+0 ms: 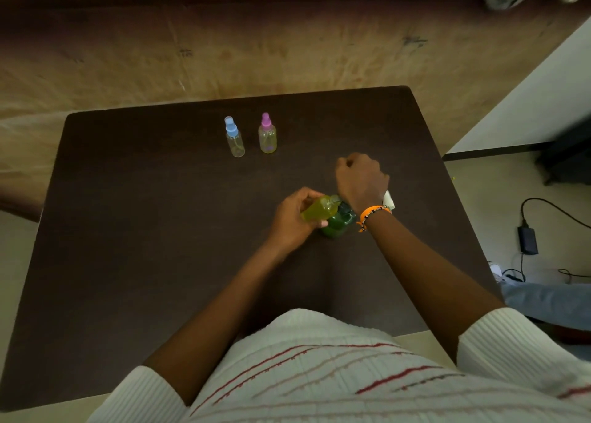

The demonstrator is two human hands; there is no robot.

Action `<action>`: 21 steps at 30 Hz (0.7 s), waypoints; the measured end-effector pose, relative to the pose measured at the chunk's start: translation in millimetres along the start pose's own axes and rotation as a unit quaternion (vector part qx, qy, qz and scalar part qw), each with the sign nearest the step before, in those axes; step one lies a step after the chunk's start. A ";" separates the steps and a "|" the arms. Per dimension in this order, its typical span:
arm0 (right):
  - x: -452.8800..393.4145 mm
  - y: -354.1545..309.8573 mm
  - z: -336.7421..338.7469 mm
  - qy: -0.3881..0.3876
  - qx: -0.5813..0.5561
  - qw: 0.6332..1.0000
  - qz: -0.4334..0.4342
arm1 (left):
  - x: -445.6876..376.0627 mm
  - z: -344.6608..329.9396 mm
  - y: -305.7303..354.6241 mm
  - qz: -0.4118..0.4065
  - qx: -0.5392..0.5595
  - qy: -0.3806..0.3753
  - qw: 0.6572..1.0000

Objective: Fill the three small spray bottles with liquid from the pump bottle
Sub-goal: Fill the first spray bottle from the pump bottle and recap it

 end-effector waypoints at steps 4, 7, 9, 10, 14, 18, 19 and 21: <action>0.3 0.5 -0.7 -0.014 0.002 1.000 -0.004 | 1.1 2.3 0.6 -0.011 0.007 0.009 1.000; 0.1 0.3 -3.7 -0.033 0.006 0.999 -0.003 | 1.8 4.4 1.1 -0.019 0.007 0.012 1.000; -1.2 -0.2 -5.2 -0.047 0.016 0.999 -0.002 | 0.1 6.2 1.2 -0.025 0.002 0.011 1.000; -2.0 -0.2 -5.5 -0.048 0.016 0.999 -0.003 | -0.5 6.6 1.6 -0.026 0.000 0.011 1.000; -5.6 -0.7 -1.5 -0.017 -0.004 1.000 -0.006 | -2.3 4.4 2.3 -0.021 -0.003 0.012 1.000; -4.1 -1.1 1.1 -0.007 -0.009 1.000 -0.006 | -3.1 1.8 0.1 -0.019 -0.001 0.011 1.000; -3.7 -1.2 1.1 -0.005 -0.010 1.000 -0.007 | -3.2 1.7 -0.5 -0.017 -0.001 0.013 1.000; -2.4 -1.9 0.8 -0.004 -0.009 1.000 -0.006 | -3.0 2.0 -1.3 -0.013 -0.002 0.016 1.000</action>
Point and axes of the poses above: each hand's wrist, its own x-axis away from the middle knuckle, its own z-axis out of the back of the hand, y = z × x, the point moved 3 cm from there along -x, towards the middle knuckle, and after that the axes turned 8 degrees about -z, right-handed, at the moved point
